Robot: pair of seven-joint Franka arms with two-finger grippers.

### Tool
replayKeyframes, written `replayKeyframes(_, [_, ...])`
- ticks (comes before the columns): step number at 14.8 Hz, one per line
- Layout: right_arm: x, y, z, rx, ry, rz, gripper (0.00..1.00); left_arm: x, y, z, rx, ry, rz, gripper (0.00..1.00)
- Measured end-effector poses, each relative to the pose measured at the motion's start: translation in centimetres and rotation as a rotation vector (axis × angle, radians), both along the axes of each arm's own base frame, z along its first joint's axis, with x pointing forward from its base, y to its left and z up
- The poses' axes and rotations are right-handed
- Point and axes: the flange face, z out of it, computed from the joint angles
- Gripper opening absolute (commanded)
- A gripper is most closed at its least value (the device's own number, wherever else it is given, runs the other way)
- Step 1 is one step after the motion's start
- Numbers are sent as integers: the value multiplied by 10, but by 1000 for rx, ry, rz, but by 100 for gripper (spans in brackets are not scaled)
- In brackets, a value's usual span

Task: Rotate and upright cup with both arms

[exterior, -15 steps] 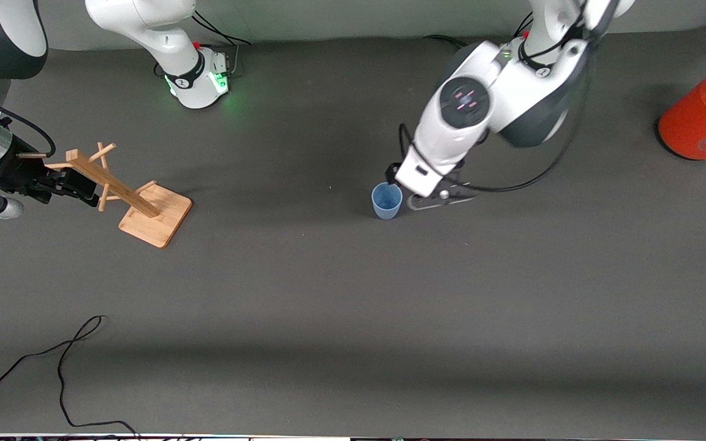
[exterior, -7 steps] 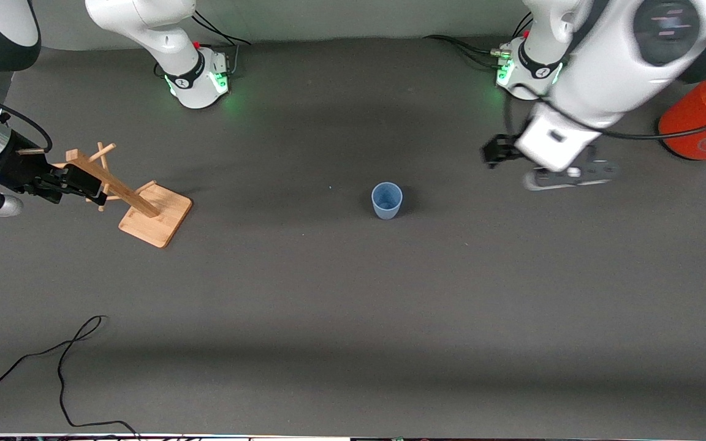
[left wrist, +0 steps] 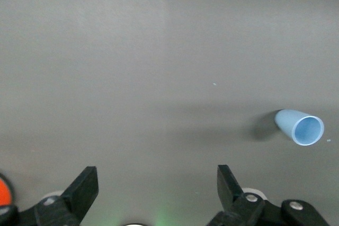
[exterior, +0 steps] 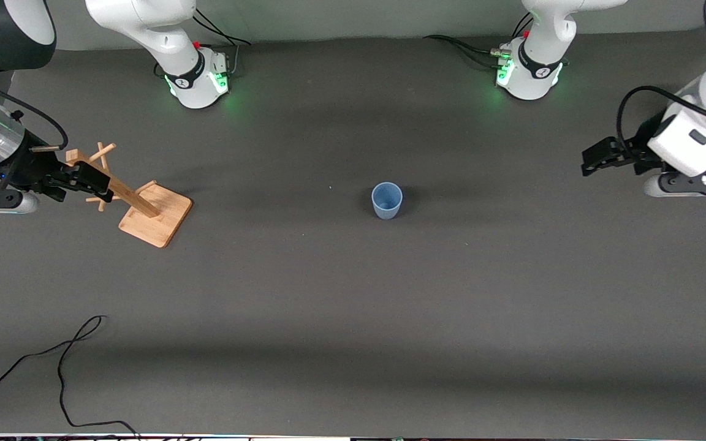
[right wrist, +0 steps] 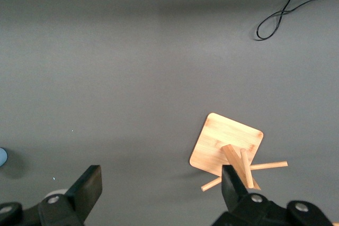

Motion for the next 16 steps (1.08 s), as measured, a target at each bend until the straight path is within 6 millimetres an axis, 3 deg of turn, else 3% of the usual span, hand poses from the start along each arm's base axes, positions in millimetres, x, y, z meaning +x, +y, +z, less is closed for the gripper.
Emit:
replayKeyframes(3, [1,-14,0,0,0,-23,100,2,10,-1,37,-6,-61,100])
replayKeyframes(7, [1,-15,-1,0,2,-25,100,4,25,-3,43,-5,-104,100])
replayKeyframes(16, [2,-13,-3,-1,7,-21,100,4,25,-2,43,-6,-112,100])
